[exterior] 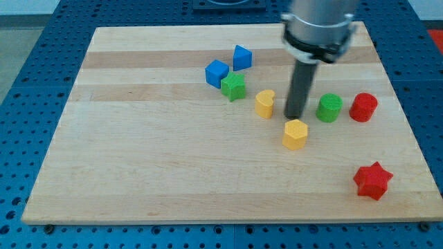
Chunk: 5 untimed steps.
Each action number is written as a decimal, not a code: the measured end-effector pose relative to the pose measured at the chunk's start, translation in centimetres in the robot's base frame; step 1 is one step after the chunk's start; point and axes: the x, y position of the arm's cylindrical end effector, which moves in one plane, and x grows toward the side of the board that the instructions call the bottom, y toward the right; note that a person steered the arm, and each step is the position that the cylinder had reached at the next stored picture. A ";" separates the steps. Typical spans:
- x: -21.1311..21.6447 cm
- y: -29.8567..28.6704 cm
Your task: Move the green circle above the yellow heart
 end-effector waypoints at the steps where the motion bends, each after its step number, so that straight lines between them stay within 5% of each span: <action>1: 1.2 0.6; 3: 2.9 12.3; 5: -1.5 5.4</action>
